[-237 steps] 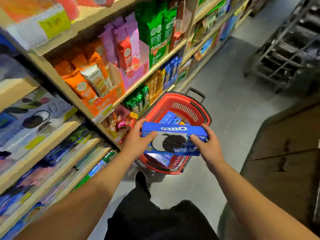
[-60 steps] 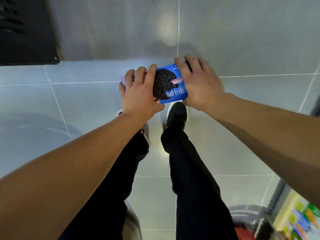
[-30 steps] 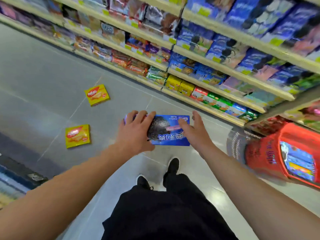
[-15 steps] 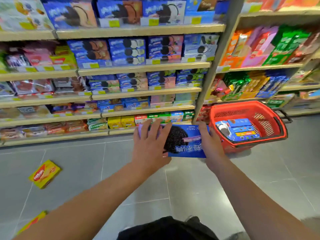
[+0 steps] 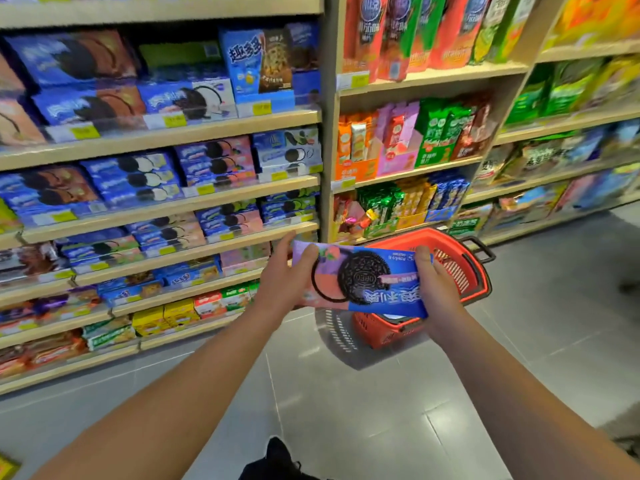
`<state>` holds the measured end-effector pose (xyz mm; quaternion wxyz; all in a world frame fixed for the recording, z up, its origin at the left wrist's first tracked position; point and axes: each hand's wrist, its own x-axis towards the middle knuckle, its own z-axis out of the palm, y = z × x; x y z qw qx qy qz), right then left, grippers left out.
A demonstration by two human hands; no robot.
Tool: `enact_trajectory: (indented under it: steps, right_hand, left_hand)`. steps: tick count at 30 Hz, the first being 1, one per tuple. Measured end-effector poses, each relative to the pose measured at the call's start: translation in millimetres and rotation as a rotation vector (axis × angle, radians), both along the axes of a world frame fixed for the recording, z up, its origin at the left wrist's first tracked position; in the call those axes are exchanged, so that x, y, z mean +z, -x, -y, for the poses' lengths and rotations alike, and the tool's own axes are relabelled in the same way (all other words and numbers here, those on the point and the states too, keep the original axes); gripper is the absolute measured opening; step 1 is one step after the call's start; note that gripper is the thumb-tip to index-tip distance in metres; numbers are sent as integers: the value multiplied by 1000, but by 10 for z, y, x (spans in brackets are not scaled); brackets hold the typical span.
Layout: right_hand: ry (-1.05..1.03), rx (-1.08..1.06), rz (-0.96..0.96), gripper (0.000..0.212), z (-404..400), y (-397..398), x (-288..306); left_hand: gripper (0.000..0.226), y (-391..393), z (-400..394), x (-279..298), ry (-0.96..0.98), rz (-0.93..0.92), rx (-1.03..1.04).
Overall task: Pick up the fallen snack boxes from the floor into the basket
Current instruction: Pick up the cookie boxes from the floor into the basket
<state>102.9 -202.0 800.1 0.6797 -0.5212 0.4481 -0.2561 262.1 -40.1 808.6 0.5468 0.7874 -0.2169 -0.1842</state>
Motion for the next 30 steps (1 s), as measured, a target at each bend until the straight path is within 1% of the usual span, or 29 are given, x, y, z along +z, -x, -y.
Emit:
enact_trajectory:
  steps: [2,5,10,13,17,23,26,30]
  right_hand:
    - [6,-12,3,41,208,-19,-23]
    - [31,-30,-4,39,480,-110,-66]
    - [36,-39,19,32,1045,-451,-153]
    - [16,-59,11,37,1316,-644,-197]
    - [-11,-120,1,49,1724,-897,-262]
    - [-61,-246,-37,39,2229,-982,-456]
    - [-119,-326,-9,30,2472,-927,-588]
    - [-191,-358,-11,32,2924,-846,-847]
  left_hand:
    - [57,-72,276,-4,9,-31,-27]
    - [63,-218,615,-32,-27,-64,-60]
    - [64,-690,1278,-155,-92,-86,-116]
    - [47,-962,1632,-227,-79,-88,-161]
    - [41,-1319,2189,-297,-94,-103,-235]
    - [39,-1555,2952,-486,-160,-68,-357]
    - [41,-1566,3351,-543,-201,-85,-440]
    - [34,-1517,3972,-699,-242,-82,-526]
